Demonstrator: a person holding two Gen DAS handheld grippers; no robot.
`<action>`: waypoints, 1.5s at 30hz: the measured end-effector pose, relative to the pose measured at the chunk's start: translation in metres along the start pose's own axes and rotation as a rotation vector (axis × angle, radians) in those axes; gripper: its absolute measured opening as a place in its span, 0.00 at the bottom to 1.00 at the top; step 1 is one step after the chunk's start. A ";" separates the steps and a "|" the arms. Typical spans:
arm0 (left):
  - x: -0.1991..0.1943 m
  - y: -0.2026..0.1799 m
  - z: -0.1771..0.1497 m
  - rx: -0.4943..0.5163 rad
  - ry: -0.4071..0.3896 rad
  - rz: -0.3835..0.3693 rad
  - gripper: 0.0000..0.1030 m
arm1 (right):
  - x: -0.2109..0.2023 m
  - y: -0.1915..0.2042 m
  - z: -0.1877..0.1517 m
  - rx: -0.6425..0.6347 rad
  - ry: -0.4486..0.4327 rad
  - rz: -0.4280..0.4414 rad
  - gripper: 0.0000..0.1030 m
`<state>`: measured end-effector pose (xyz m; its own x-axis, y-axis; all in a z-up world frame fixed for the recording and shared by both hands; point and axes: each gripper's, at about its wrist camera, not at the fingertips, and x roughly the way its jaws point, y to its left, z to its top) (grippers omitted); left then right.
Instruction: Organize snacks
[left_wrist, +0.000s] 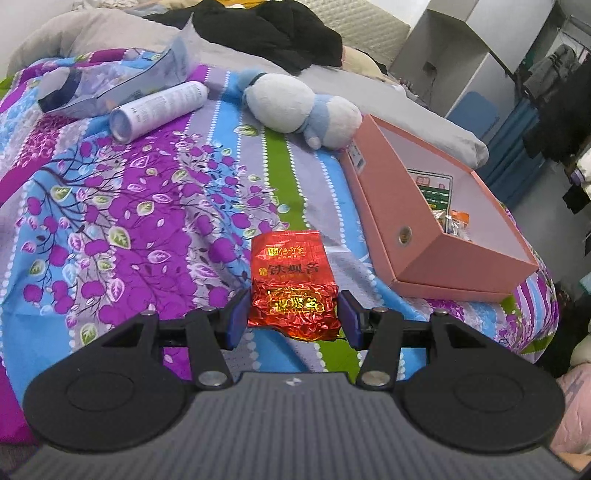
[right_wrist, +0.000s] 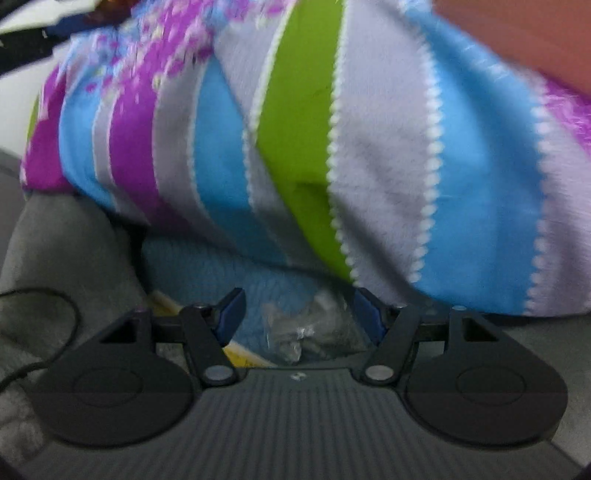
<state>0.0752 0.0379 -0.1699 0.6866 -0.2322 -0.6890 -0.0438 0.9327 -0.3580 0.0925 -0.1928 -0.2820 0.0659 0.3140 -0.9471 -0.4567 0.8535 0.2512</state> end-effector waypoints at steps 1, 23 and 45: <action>-0.001 0.002 0.000 -0.005 -0.001 0.000 0.55 | 0.007 0.004 0.002 -0.018 0.033 0.001 0.65; -0.008 0.028 -0.005 -0.062 -0.019 0.018 0.55 | 0.119 0.054 0.003 -0.248 0.347 -0.144 0.72; -0.028 0.019 0.002 -0.053 -0.056 0.028 0.55 | 0.066 0.049 0.001 -0.130 0.204 0.034 0.47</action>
<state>0.0560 0.0627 -0.1563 0.7237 -0.1889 -0.6638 -0.1013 0.9223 -0.3729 0.0751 -0.1299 -0.3315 -0.1261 0.2397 -0.9626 -0.5670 0.7788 0.2682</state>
